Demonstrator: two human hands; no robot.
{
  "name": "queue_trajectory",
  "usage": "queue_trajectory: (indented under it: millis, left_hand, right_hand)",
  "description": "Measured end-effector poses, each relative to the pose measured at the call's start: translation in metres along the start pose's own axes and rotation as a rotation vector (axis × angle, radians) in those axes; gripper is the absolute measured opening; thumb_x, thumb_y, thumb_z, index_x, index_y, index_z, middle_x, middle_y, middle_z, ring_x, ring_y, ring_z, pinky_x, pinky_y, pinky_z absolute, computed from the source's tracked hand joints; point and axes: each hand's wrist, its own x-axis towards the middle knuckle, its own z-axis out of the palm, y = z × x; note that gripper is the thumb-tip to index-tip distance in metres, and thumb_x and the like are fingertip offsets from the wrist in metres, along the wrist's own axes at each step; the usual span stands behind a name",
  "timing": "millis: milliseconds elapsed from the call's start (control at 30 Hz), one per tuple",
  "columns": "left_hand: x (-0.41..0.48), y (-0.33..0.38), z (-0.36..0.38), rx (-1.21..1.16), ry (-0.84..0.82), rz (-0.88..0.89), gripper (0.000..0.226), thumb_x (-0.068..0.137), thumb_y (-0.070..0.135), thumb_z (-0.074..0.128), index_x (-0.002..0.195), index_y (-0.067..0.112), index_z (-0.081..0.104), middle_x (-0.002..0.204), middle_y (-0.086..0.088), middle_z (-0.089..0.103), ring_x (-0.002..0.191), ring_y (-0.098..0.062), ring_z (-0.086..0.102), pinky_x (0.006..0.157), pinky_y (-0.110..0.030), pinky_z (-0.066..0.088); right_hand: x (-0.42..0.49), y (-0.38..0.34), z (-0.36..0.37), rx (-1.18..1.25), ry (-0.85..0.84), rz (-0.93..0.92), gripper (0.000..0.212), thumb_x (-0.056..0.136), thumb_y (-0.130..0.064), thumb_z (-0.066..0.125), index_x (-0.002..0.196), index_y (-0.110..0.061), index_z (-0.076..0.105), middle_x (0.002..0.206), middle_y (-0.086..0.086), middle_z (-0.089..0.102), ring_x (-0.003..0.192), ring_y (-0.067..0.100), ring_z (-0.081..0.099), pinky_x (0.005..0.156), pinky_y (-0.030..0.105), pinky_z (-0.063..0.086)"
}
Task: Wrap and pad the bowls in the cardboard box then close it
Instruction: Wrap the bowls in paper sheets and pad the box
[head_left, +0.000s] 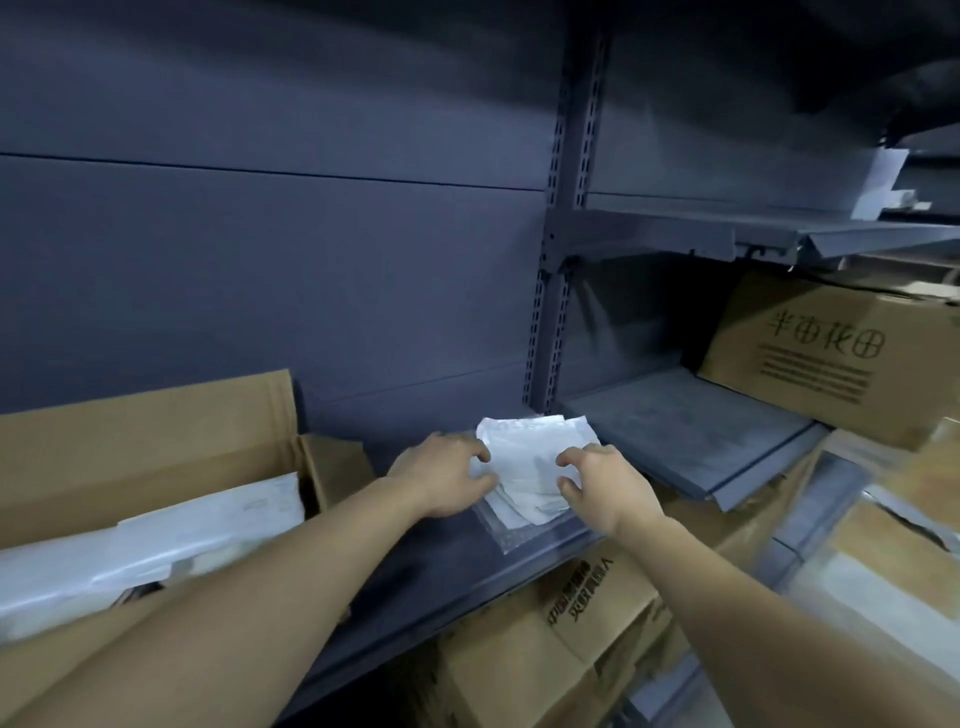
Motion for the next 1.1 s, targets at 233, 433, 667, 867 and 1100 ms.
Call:
queue_trajectory:
  millis: [233,433,667,867,1100]
  left_hand:
    - [0.035,0.004,0.036,0.051,-0.044,0.040,0.047,0.097,0.035,0.050,0.144,0.026,0.043,0.150,0.004,0.042,0.137,-0.020,0.038,0.099,-0.038,0.044]
    - [0.051,0.001,0.054,0.039,-0.018,0.043,0.045,0.099,0.029,0.048,0.143,0.027,0.044,0.149,0.007,0.044,0.135,-0.018,0.038,0.099,-0.040,0.045]
    - [0.058,-0.002,0.065,0.052,-0.018,0.065,0.037,0.099,0.026,0.046,0.136,0.029,0.054,0.139,0.005,0.053,0.132,-0.020,0.040,0.096,-0.039,0.045]
    - [0.058,0.001,0.063,0.005,0.051,0.061,0.033,0.098,0.026,0.049,0.130,0.028,0.058,0.138,0.006,0.053,0.132,-0.019,0.039,0.102,-0.040,0.039]
    - [0.057,0.006,0.048,-0.028,0.165,0.104,0.029,0.098,0.029,0.052,0.125,0.031,0.063,0.134,0.010,0.056,0.124,-0.016,0.043,0.102,-0.037,0.038]
  right_hand:
    - [0.015,0.009,0.032,0.065,0.108,-0.050,0.038,0.101,-0.029,0.043,0.138,-0.022,0.050,0.142,-0.004,0.049,0.132,0.013,0.041,0.092,0.031,0.047]
    - [0.038,0.004,0.046,0.048,-0.006,-0.087,0.049,0.098,-0.018,0.047,0.146,-0.024,0.041,0.152,-0.002,0.037,0.141,0.015,0.031,0.102,0.030,0.039]
    - [0.045,0.009,0.056,0.046,-0.021,-0.054,0.036,0.096,-0.023,0.051,0.131,-0.031,0.058,0.132,-0.002,0.059,0.122,0.020,0.052,0.093,0.035,0.048]
    - [0.043,0.008,0.051,0.137,0.033,0.008,0.028,0.095,-0.020,0.051,0.111,-0.030,0.070,0.105,0.001,0.070,0.091,0.023,0.064,0.074,0.033,0.054]
    - [0.038,0.006,0.032,0.198,0.138,-0.013,0.027,0.097,-0.021,0.048,0.112,-0.026,0.070,0.105,-0.003,0.071,0.092,0.019,0.062,0.075,0.034,0.054]
